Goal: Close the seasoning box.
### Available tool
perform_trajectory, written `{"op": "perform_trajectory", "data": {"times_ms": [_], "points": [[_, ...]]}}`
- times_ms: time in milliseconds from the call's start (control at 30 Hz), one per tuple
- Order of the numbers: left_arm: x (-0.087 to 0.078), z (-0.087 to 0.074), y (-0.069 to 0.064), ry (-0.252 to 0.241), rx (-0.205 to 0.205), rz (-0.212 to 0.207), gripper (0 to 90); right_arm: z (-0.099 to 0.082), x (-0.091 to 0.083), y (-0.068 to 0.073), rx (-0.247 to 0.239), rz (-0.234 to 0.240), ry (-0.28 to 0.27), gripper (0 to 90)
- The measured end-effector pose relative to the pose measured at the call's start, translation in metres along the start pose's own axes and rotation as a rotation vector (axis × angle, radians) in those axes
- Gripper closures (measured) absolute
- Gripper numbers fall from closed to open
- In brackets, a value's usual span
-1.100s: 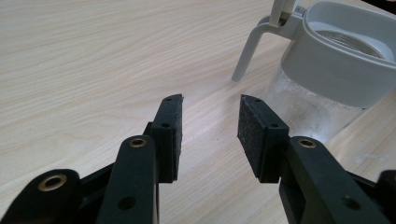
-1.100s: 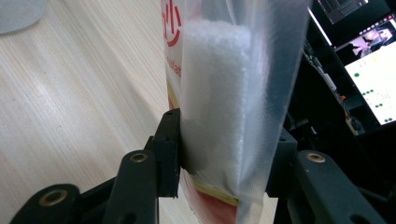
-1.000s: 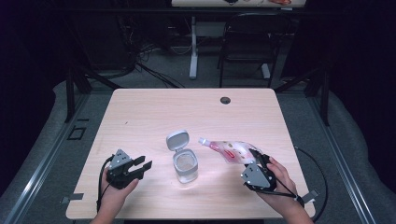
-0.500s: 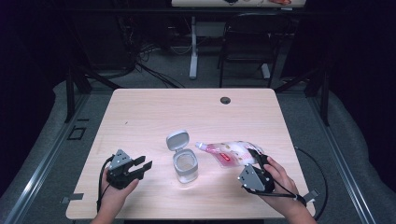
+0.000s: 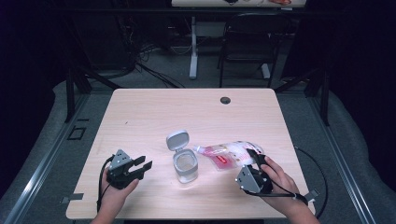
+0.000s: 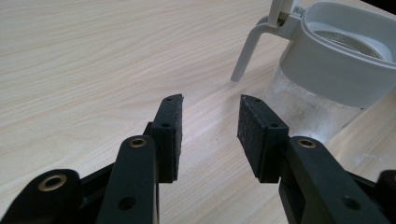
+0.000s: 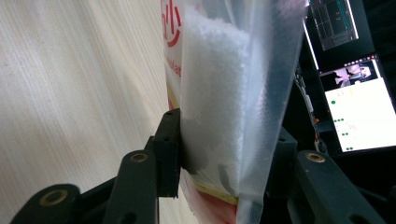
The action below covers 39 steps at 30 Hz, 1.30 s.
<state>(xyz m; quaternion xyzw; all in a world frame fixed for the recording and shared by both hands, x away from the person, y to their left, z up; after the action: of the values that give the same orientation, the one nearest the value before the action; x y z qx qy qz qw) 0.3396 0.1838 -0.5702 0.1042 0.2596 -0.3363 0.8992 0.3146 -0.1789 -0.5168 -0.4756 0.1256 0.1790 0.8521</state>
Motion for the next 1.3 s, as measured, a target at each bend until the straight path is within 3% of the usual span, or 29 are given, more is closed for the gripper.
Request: {"op": "perform_trajectory", "data": {"times_ms": [233,733,1300], "points": [[-0.0002,0.0001,0.0000,0.002,0.002,0.001,60.7,0.0012,-0.0028,-0.0039,-0.056,-0.007,0.024,57.7],[-0.0006,0.0008,-0.0011,-0.003,0.001,-0.002,60.7,0.0056,-0.0008,-0.0021,-0.064,-0.001,-0.011,57.9],[0.0000,0.0007,-0.0019,-0.001,0.000,-0.003,60.7,0.0078,-0.0009,-0.0016,-0.106,-0.008,0.004,57.9]]}}
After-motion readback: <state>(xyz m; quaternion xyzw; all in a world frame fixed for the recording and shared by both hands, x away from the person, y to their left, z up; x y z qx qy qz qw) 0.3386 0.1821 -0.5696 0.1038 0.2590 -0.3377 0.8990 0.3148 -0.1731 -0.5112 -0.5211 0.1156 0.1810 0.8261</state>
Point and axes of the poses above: each handheld gripper's, and its own axes: x roughly forward along the jaws, z roughly out of its top, y roughly to its left, the point moved 7 cm from there along x, roughly forward along the jaws, and after that the axes turned 7 degrees about x, right-handed, at the moved point
